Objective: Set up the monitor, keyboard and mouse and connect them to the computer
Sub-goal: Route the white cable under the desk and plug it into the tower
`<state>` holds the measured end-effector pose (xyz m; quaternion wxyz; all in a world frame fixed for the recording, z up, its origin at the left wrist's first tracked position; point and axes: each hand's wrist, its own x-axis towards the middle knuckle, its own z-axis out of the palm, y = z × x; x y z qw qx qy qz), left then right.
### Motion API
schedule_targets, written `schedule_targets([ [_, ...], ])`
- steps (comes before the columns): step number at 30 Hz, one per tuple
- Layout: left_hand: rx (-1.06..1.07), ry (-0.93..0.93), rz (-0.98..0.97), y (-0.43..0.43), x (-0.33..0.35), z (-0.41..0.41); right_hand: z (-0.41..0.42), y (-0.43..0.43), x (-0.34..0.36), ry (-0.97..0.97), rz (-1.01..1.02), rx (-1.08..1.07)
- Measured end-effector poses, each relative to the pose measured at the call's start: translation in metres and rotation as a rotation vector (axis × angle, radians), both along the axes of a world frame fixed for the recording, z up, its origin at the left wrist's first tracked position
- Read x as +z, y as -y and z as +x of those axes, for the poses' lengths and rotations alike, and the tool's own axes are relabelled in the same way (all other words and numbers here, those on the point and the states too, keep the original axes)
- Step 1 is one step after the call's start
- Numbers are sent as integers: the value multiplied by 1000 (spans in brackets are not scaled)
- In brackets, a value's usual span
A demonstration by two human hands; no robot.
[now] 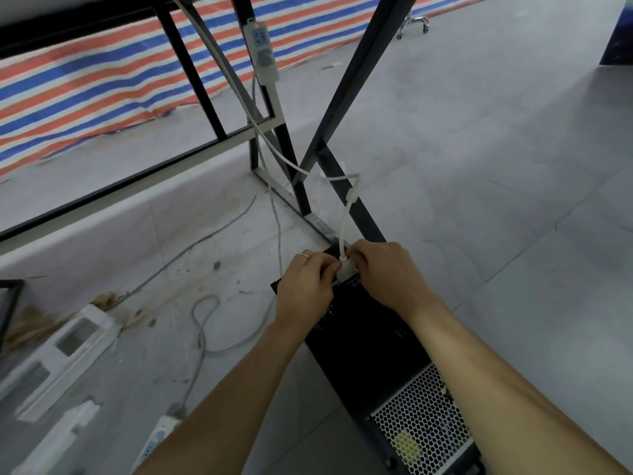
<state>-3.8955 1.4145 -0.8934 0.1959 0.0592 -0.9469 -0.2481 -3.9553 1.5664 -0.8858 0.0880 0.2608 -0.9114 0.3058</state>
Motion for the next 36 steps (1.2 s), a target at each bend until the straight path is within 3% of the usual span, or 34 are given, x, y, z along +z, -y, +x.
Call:
schedule_targets([
  [6,70,-3,23,8,-2,5,4,1,2,-18,25,-31],
  [24,4,10,20,1,-4,5,0,1,-2,-15,33,-41],
  [27,35,17,84,1,-3,4,1,-2,1,42,3,-18],
  [36,19,-3,167,-4,0,-3,4,1,-1,-59,81,-46],
])
